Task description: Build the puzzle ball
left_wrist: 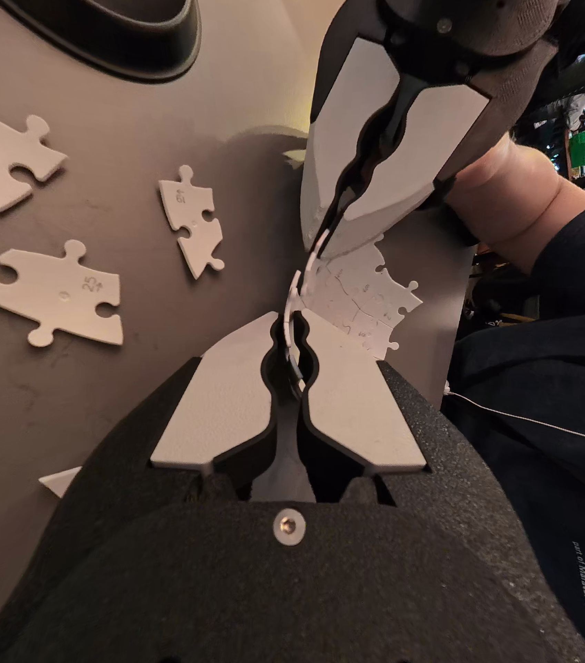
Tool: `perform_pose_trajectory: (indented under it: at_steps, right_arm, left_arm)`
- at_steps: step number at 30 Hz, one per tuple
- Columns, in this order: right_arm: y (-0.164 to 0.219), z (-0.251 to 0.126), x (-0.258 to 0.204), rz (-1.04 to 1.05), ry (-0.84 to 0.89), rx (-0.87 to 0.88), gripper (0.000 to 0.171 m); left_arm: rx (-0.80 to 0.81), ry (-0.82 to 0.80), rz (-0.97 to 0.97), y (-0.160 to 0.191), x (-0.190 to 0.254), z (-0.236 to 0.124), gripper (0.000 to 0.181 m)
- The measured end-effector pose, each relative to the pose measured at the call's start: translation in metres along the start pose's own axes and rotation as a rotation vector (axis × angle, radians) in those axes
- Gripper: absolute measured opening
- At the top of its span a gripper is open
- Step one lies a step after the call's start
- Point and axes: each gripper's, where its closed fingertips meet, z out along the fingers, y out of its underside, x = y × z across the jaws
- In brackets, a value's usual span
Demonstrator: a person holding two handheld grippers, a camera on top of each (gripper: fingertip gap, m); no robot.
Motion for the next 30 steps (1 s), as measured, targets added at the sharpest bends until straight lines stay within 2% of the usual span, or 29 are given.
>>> perform_pose_trajectory:
  at_steps: [13,23,30]
  right_arm:
    - [-0.002,0.001,0.005,0.022,0.035,0.028,0.004]
    - [0.000,0.002,0.007,0.028,0.028,0.007,0.003]
    - [0.001,0.003,0.007,0.015,0.043,-0.007,0.003]
  left_arm:
    - [0.037,0.000,-0.030,-0.003,-0.001,-0.001,0.006]
    - [0.052,0.011,-0.045,-0.011,-0.002,0.000,0.014]
    - [0.029,-0.026,-0.006,-0.012,-0.003,0.004,0.009]
